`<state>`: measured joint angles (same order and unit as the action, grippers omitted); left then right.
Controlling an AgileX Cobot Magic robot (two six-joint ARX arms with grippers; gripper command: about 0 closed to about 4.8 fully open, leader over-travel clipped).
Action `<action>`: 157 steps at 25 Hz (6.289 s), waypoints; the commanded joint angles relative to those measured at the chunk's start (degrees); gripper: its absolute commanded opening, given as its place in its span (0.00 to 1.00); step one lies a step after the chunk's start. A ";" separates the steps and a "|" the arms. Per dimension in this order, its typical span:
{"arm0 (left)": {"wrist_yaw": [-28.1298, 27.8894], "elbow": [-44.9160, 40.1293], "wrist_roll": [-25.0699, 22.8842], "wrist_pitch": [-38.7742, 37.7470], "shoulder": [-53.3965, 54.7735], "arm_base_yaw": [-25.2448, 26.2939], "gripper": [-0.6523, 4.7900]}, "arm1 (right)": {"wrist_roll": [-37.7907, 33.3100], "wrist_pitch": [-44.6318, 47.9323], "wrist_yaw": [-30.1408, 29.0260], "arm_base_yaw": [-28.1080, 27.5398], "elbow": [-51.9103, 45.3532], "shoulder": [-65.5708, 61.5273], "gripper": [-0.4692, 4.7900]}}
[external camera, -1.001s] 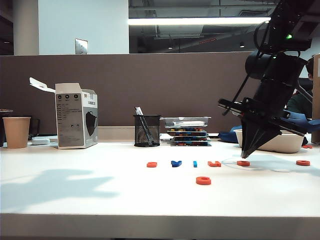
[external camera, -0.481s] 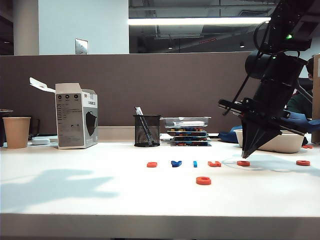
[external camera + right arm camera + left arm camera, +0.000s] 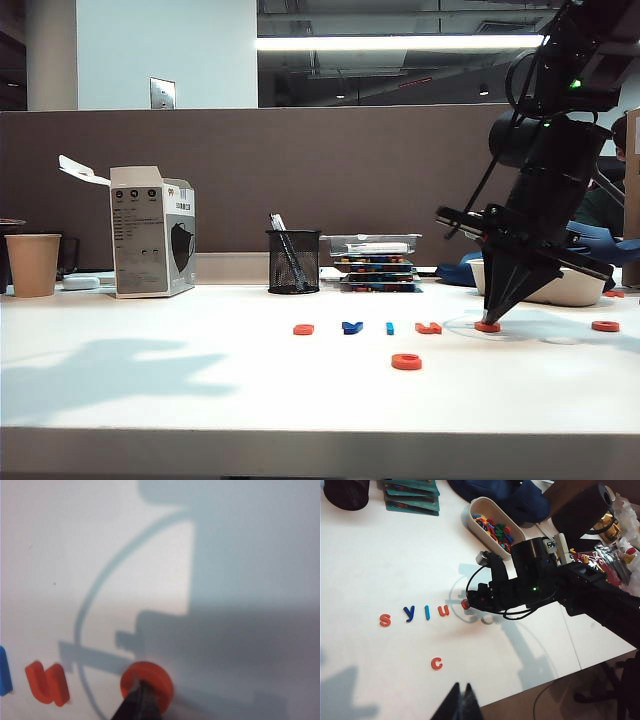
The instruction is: Select the appropriate letters from the row of letter magnets placed on the table to arrange into the word "cool".
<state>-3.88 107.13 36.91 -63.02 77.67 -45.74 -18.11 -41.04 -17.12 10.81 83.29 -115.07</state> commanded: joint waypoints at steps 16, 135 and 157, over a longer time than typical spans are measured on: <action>0.00 0.22 -0.46 0.57 -0.15 0.00 0.11 | 4.63 -11.56 0.31 1.11 -6.25 2.43 0.08; 0.02 0.22 -0.46 0.35 -0.15 0.00 0.11 | 6.14 0.70 3.28 -14.32 -4.15 2.99 0.08; 0.02 0.22 -0.46 0.52 -0.15 0.00 0.11 | 6.21 -4.57 11.10 -14.27 -4.17 2.49 0.08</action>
<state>-3.88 107.13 36.91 -62.94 77.67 -45.76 -12.10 -42.94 -9.34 -3.36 79.75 -111.68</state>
